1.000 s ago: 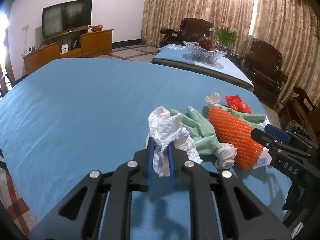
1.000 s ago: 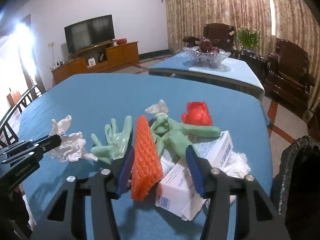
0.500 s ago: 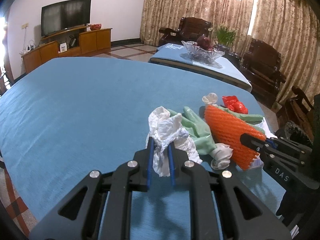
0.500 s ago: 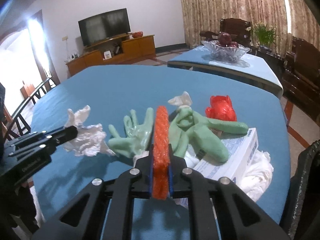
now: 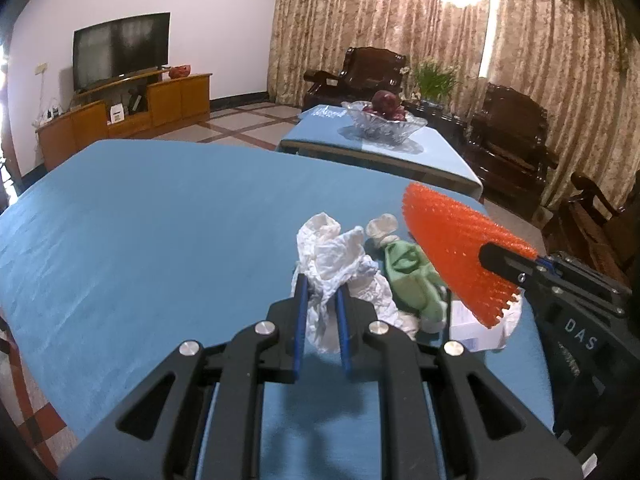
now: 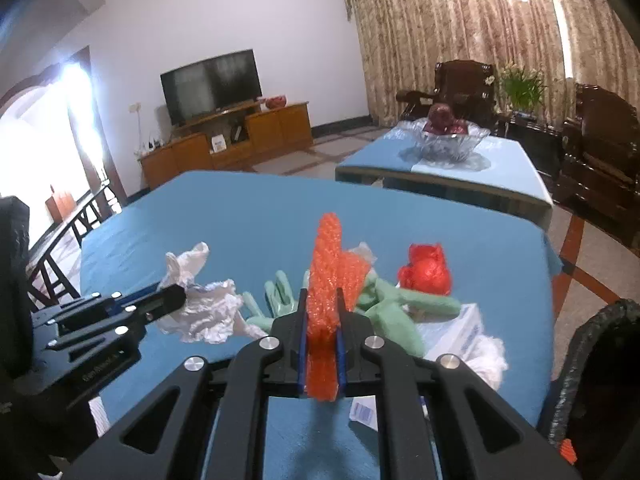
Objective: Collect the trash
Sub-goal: 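Carry the tissue and foam net over the bin and open both grippers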
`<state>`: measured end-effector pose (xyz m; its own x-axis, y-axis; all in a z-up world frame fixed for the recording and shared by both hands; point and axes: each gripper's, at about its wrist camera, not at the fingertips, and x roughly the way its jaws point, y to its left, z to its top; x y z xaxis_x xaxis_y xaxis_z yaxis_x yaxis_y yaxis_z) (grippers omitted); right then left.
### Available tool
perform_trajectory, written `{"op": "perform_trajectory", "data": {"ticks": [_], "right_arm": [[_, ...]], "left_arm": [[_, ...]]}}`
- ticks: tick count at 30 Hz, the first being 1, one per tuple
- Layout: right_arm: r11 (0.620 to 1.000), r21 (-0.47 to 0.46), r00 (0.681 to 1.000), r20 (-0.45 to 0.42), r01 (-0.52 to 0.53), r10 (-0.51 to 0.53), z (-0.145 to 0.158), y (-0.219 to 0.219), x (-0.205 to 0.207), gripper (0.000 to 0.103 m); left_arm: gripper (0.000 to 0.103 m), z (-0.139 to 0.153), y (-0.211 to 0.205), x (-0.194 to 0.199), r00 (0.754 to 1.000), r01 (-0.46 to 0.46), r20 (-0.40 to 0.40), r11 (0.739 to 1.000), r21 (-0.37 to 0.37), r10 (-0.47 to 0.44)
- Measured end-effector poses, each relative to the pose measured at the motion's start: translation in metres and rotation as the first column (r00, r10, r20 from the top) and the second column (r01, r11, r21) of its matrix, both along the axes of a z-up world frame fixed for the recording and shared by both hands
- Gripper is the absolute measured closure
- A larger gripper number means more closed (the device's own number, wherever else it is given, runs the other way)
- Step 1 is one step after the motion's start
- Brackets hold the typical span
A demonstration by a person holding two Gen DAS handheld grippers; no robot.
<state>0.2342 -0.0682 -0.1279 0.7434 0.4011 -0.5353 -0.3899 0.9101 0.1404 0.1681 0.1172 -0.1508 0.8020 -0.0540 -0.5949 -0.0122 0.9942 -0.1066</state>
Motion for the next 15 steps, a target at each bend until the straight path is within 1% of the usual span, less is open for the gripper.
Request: {"op": "perform_trajectory", "data": {"ticks": [3, 10, 15], "right_arm": [[1.000, 0.012, 1.000, 0.020, 0.022, -0.022, 0.012, -0.012, -0.004, 0.092], [0.997, 0.017, 0.996, 0.053, 0.072, -0.073, 0.029, -0.038, -0.015, 0.092], [0.992, 0.019, 0.989, 0.068, 0.128, -0.129, 0.038, -0.069, -0.026, 0.092]], "left_arm": [[0.090, 0.008, -0.012, -0.001, 1.000, 0.019, 0.016, 1.000, 0.005, -0.019], [0.090, 0.021, -0.046, -0.004, 0.997, 0.071, 0.043, 0.997, -0.002, -0.071], [0.090, 0.028, -0.079, -0.003, 0.989, 0.135, 0.058, 0.991, -0.010, -0.134]]}}
